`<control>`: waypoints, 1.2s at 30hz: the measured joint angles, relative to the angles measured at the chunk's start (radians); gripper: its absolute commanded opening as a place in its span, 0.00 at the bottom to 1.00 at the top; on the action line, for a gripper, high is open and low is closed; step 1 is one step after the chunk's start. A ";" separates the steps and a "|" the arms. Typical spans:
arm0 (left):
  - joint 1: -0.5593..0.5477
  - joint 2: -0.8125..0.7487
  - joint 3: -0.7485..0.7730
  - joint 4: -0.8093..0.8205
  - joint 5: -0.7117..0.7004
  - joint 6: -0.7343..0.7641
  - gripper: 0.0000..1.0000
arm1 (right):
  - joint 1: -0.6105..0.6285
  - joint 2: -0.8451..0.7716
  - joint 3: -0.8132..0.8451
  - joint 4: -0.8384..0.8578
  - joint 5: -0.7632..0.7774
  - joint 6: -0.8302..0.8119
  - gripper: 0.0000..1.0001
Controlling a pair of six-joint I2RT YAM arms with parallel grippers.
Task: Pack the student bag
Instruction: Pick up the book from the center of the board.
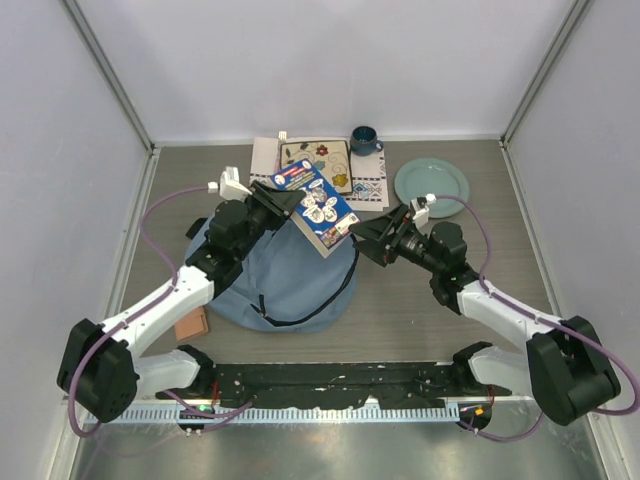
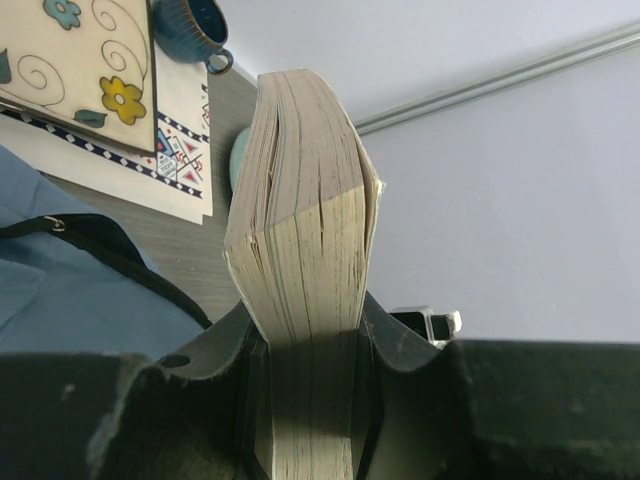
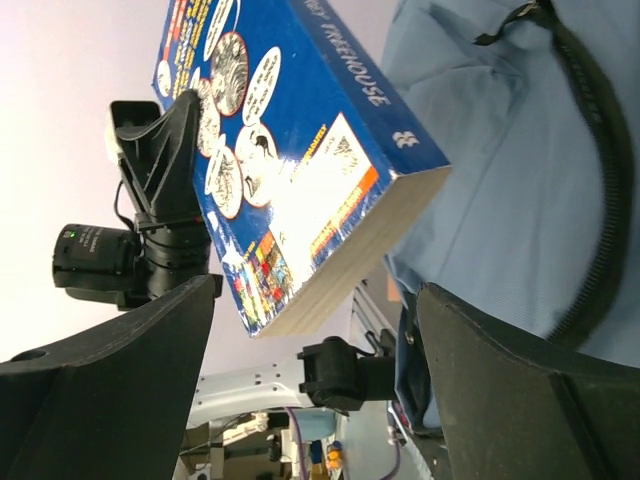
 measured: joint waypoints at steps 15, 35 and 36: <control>-0.011 0.034 -0.019 0.153 0.024 -0.055 0.00 | 0.131 0.209 0.035 0.331 0.098 0.191 0.84; 0.001 0.083 0.049 0.081 0.169 0.038 0.99 | 0.138 0.106 0.058 0.240 0.219 0.153 0.01; -0.003 0.084 0.066 0.037 0.193 0.065 1.00 | 0.140 0.057 0.060 0.171 0.237 0.113 0.01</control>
